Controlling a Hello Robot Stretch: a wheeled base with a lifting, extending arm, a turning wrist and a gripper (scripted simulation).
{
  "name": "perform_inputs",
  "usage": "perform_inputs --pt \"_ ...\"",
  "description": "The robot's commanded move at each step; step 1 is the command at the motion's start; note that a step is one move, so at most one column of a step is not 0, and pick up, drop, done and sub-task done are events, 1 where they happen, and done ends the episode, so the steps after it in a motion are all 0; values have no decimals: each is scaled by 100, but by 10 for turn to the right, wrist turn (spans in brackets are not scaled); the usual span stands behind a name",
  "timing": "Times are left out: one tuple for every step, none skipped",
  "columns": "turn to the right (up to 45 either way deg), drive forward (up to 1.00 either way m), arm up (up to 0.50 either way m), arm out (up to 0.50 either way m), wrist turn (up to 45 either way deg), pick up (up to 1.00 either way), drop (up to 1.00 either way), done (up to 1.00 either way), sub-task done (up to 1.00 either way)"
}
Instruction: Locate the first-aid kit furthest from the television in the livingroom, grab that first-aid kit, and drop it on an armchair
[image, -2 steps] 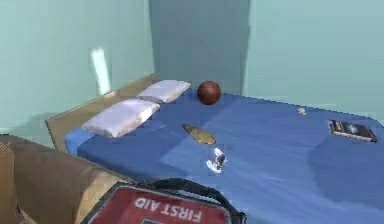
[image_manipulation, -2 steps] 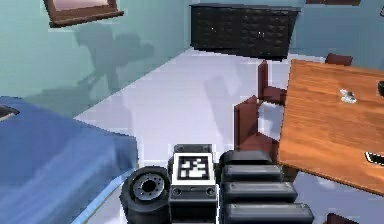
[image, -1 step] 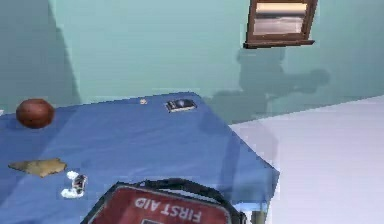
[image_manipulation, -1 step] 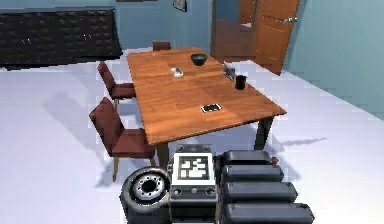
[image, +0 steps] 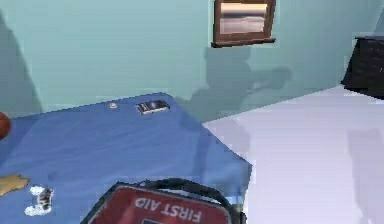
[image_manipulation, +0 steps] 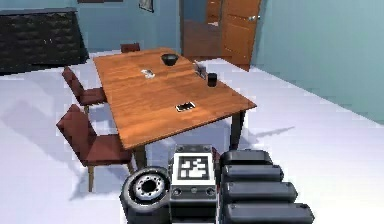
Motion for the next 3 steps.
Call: perform_inputs --pt "-450 0 0 0 0 0 0 0 0" --pt "-450 0 0 0 0 0 0 0 0" --pt "-450 0 0 0 0 0 0 0 0"
